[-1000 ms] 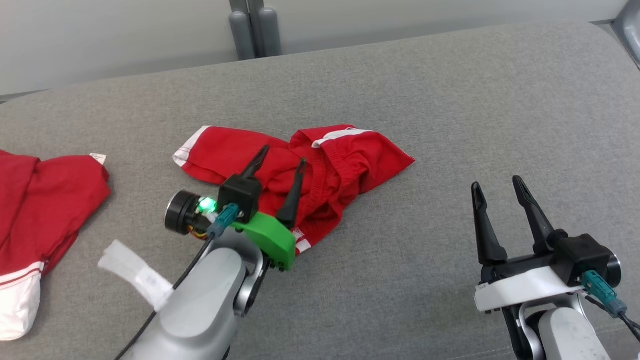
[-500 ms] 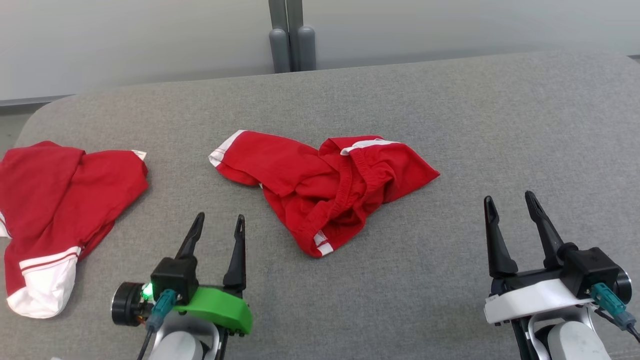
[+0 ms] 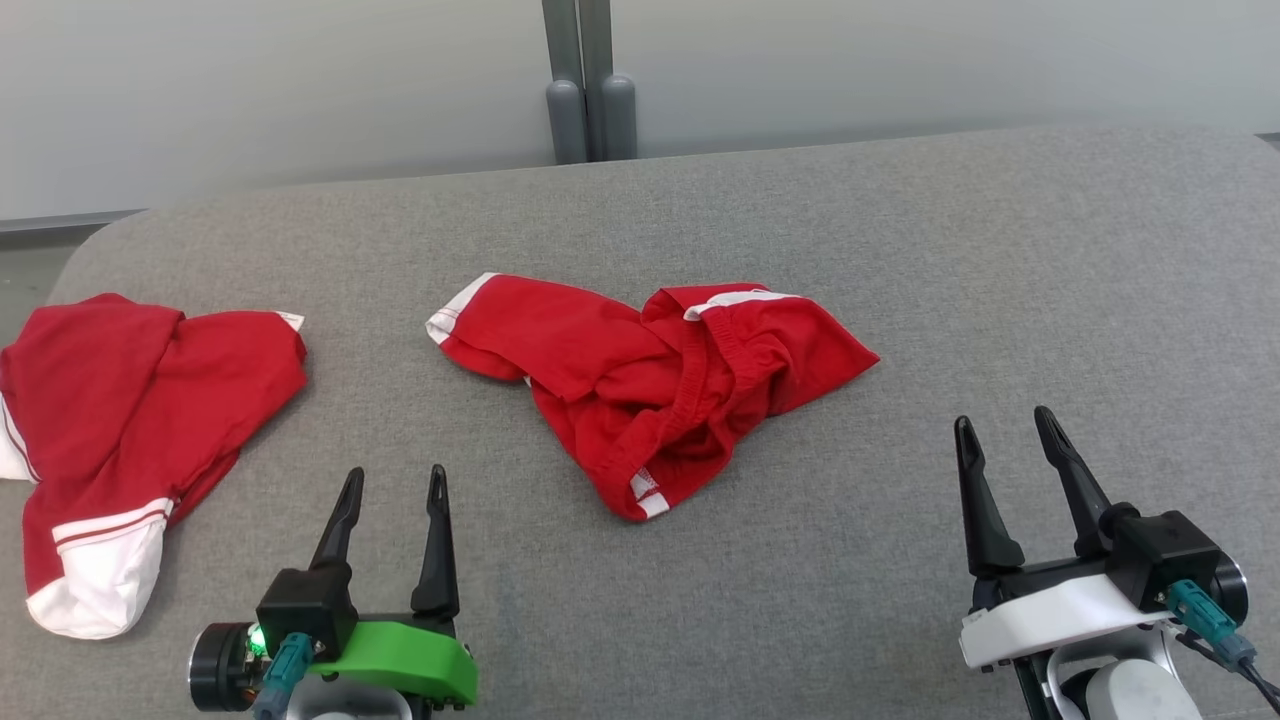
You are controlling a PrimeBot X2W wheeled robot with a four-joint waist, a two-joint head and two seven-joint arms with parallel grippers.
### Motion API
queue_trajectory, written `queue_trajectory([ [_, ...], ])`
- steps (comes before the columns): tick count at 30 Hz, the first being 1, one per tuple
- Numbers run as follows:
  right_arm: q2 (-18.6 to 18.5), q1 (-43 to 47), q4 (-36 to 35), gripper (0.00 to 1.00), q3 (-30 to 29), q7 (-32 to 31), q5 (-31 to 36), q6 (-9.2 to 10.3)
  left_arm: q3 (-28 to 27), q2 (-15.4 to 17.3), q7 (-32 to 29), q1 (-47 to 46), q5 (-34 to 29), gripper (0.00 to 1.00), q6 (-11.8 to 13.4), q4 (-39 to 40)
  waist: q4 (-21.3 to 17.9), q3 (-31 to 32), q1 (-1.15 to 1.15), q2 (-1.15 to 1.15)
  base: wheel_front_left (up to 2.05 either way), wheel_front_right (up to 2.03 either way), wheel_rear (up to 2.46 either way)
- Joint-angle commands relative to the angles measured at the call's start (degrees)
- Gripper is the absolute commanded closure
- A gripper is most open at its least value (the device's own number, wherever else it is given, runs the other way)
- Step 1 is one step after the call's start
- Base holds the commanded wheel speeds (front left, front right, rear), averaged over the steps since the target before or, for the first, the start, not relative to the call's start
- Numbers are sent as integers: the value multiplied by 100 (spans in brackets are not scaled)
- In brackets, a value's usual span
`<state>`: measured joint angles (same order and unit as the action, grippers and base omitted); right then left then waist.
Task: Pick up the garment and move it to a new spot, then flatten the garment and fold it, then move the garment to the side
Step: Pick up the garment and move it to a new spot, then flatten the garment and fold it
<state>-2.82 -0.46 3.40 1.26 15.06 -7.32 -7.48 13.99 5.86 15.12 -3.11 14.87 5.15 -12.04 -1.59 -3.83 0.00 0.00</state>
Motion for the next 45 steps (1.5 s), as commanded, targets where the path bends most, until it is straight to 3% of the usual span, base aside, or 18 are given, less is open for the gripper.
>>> queue_trajectory([
  [1, -13, 65, 13, 0, 10, 18, -30, -2, -59, -27, 5, 95, -46, 0, -43, -18, 0, 25, 0, 0, 0, 0, 0],
  [15, -13, 144, 44, 0, 35, 18, 35, -2, -355, -226, 5, 193, -305, 0, -308, -113, 125, 99, 0, 0, 0, 0, 0],
  [23, -10, -8, 225, 0, 443, 18, 89, -2, -259, -274, 5, 59, -329, 0, -399, -58, 635, -101, 0, 0, 0, 0, 0],
  [34, -18, -746, 1642, 0, 1669, 17, 88, -2, -21, -295, 4, -130, -189, 0, -352, 26, 1617, -484, 0, 0, 0, 0, 0],
  [42, -17, -1410, 2733, 0, 1706, 18, 155, -2, 210, -295, 4, -211, -42, 0, -242, 48, 2111, -647, 0, 0, 0, 0, 0],
  [44, -18, -1585, 2945, 31, 1689, 17, 201, -2, 236, -296, 4, -235, -20, 0, -227, 53, 2183, -686, 0, 0, 0, 0, 0],
  [45, -19, -1654, 3012, 58, 1679, 17, 204, -2, 241, -295, 4, -236, -14, 0, -218, 56, 2204, -697, 0, 0, 0, 0, 0],
])
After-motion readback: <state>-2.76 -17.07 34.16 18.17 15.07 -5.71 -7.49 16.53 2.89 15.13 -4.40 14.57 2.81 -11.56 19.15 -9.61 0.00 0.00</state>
